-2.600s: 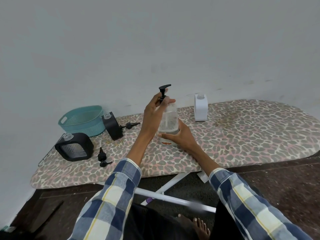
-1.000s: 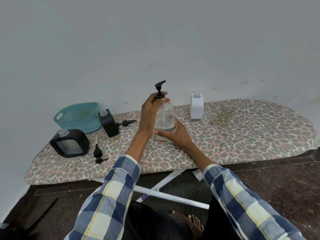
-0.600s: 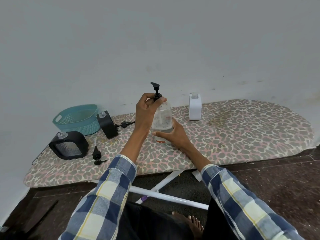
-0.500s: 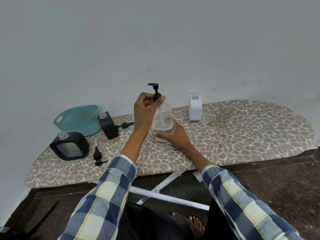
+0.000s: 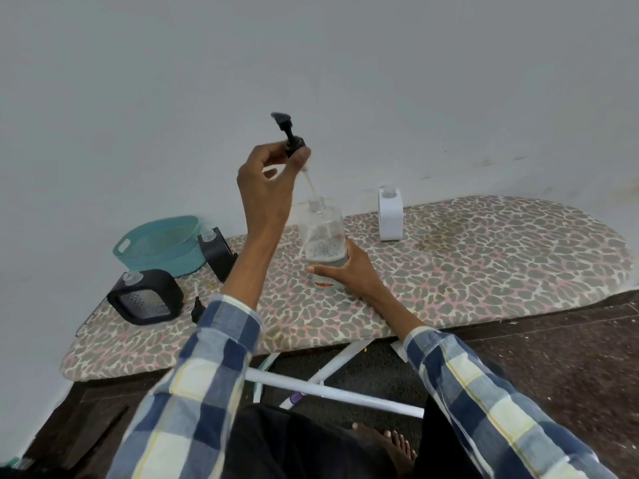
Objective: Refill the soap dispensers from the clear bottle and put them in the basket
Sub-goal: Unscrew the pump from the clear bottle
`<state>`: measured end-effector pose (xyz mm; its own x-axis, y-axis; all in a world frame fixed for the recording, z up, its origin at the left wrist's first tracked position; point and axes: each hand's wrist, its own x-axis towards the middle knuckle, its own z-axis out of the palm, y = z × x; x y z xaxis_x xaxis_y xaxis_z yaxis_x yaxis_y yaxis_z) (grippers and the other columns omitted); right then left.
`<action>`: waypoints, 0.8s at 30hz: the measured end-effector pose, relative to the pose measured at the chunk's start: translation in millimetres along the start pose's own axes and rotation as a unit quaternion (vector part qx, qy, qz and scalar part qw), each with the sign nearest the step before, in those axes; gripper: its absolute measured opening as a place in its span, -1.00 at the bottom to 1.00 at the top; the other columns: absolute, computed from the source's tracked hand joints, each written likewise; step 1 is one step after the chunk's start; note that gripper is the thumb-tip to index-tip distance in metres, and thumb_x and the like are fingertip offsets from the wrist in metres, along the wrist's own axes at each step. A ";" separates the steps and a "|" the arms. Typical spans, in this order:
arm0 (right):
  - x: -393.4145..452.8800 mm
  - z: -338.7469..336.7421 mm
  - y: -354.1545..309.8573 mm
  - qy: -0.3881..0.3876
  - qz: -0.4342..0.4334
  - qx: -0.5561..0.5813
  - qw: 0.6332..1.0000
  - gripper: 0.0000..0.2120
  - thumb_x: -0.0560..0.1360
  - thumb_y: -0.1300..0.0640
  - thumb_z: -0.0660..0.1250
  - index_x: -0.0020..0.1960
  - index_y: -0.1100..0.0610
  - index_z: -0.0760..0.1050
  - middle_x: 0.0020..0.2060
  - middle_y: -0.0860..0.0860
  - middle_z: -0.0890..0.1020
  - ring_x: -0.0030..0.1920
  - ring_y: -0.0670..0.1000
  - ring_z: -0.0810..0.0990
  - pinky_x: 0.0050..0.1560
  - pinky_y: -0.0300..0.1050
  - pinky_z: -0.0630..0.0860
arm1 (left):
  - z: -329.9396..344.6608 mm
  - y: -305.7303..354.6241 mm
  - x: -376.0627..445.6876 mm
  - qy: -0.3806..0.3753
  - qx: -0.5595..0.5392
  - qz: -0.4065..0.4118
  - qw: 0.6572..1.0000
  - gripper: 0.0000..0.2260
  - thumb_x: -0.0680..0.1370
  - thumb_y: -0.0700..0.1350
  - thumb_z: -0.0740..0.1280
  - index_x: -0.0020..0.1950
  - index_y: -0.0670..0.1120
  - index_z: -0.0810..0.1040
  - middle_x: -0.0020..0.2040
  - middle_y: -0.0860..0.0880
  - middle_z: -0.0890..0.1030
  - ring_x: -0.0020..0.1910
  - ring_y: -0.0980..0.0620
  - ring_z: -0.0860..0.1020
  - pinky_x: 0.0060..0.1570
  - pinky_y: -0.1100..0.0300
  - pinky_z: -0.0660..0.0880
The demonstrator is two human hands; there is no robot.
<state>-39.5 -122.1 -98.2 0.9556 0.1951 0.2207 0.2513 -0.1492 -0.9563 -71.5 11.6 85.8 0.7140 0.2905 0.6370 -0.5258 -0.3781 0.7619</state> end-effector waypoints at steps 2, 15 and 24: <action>-0.6 -0.3 0.5 -0.003 0.004 0.003 1.000 -0.12 0.24 -0.27 0.71 0.45 -0.06 0.49 0.29 -0.14 0.67 0.27 -0.12 0.66 0.31 -0.01 0.64 | -1.7 -1.3 6.4 0.033 -0.026 -0.011 0.999 -0.71 0.57 0.06 0.53 0.17 -0.11 0.73 0.02 0.02 0.77 -0.01 0.19 0.67 0.01 0.39 0.52; -2.4 -1.7 -0.2 -0.009 0.000 0.012 1.000 -0.27 0.28 -0.17 0.73 0.34 -0.21 0.46 0.13 -0.28 0.67 0.17 -0.25 0.65 0.23 -0.18 0.63 | -33.5 -11.7 24.5 0.182 -0.110 -0.068 0.975 -0.66 0.61 0.12 0.46 0.04 -0.16 0.75 -0.16 0.00 0.64 -0.18 0.11 0.52 -0.07 0.26 0.51; -1.8 -1.4 1.3 -0.005 -0.007 0.014 1.000 -0.22 0.25 -0.22 0.72 0.39 -0.18 0.48 0.21 -0.22 0.69 0.21 -0.21 0.67 0.26 -0.12 0.65 | -47.2 -2.1 31.7 0.220 -0.106 -0.038 0.969 -0.62 0.60 0.16 0.45 0.10 -0.16 0.74 -0.10 -0.02 0.66 -0.09 0.07 0.55 0.02 0.21 0.59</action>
<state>-40.7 -123.9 -99.6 0.9502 0.2076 0.2326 0.2606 -0.1197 -0.9580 -69.6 63.1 109.9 0.5124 0.6756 0.5302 -0.5950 -0.1658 0.7864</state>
